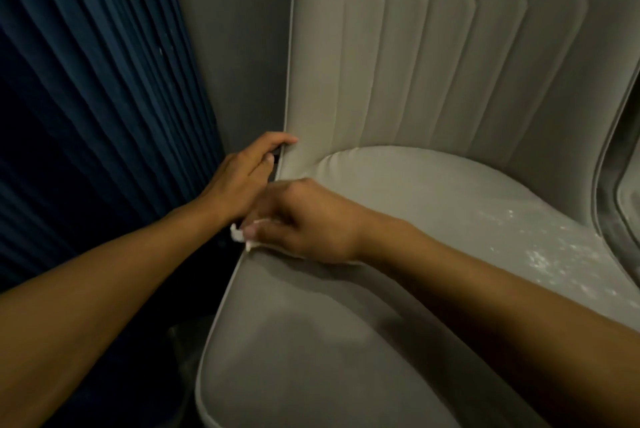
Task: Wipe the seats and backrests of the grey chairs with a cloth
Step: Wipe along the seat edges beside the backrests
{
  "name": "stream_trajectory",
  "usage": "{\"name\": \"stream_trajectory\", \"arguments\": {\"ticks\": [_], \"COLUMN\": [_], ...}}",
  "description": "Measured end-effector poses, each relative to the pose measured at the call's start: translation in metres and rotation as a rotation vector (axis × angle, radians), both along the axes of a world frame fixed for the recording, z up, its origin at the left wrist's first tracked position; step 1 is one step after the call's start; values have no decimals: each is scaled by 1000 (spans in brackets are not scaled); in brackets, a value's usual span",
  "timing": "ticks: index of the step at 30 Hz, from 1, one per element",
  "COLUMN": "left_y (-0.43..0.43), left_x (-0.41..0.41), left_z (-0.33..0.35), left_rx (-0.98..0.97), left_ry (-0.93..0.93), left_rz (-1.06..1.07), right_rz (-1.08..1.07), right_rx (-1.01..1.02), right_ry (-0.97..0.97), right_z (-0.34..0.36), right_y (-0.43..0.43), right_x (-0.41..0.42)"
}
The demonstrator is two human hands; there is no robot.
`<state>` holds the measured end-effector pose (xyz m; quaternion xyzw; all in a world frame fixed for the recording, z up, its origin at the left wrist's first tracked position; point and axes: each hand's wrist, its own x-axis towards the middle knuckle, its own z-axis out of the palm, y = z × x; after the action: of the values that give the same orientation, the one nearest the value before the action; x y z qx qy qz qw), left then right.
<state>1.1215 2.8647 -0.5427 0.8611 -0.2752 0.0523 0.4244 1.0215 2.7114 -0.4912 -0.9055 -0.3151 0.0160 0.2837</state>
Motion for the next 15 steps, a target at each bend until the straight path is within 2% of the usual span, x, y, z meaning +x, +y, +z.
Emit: {"name": "stream_trajectory", "arguments": {"ticks": [2, 4, 6, 8, 11, 15], "left_y": [-1, -3, -3, -2, -2, 0], "left_x": [1, 1, 1, 2, 2, 5], "left_z": [0, -1, -2, -3, -2, -1], "left_rx": [2, 3, 5, -1, 2, 12], "left_ry": [6, 10, 32, 53, 57, 29], "left_rz": [10, 25, 34, 31, 26, 12], "right_rz": [-124, -388, -631, -742, -675, -408], "right_rx": [49, 38, -120, -343, -487, -491], "right_ry": [-110, -267, -313, -214, -165, -245], "right_z": [1, 6, 11, 9, -4, -4], "right_y": [-12, -32, -53, -67, -55, -18], "right_x": [3, 13, 26, 35, 33, 25]}}
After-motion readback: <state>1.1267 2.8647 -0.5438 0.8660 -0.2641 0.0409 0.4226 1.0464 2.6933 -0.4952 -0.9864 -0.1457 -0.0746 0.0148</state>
